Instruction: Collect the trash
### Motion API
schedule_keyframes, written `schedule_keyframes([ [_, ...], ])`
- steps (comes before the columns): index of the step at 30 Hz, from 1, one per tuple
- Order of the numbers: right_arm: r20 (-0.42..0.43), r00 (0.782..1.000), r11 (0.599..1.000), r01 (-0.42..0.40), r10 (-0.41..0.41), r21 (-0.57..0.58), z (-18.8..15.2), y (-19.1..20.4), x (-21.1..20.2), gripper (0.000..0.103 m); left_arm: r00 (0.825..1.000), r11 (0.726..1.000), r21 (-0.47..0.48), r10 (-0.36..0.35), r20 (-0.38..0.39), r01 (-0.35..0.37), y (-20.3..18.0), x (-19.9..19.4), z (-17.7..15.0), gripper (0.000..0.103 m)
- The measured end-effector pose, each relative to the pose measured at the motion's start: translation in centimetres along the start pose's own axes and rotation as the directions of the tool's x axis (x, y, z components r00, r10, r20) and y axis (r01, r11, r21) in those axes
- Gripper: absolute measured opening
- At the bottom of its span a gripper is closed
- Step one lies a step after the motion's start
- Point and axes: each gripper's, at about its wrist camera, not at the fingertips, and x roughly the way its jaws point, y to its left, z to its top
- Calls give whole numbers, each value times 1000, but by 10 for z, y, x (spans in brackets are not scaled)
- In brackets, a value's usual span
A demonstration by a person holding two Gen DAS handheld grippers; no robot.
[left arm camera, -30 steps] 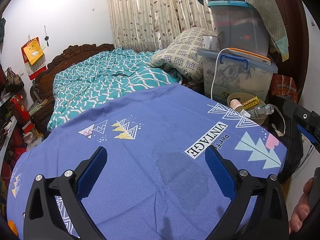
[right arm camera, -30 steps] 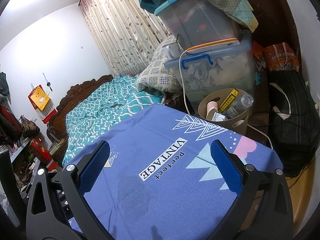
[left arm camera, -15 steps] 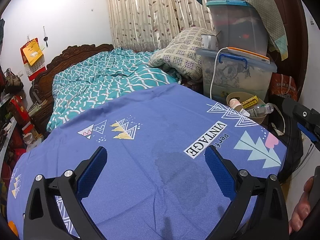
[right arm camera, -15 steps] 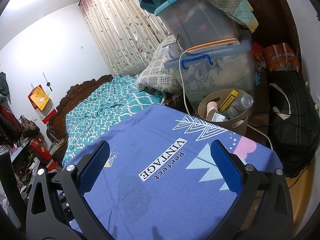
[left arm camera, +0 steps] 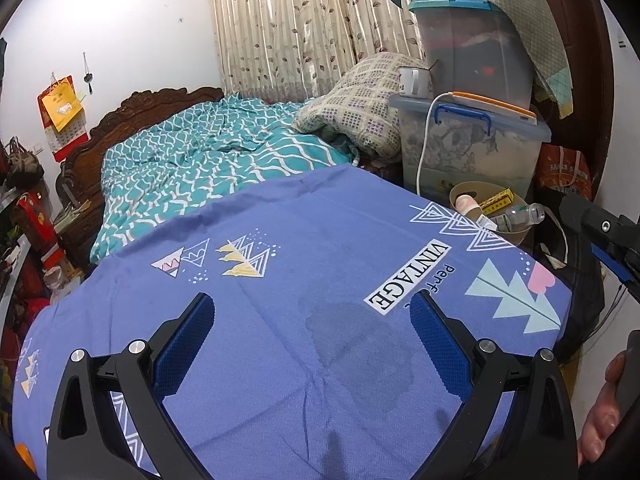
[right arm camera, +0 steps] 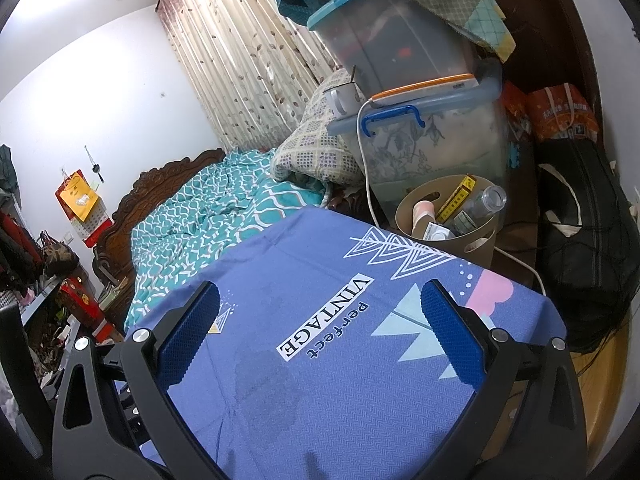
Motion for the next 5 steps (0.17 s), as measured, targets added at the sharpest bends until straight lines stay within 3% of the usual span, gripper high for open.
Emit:
schedule_keyframes([
  [5, -9, 1000, 1000, -4, 4, 2, -3, -1, 1, 100, 1000, 1000, -21, -14, -20, 14, 6, 4, 2, 94],
])
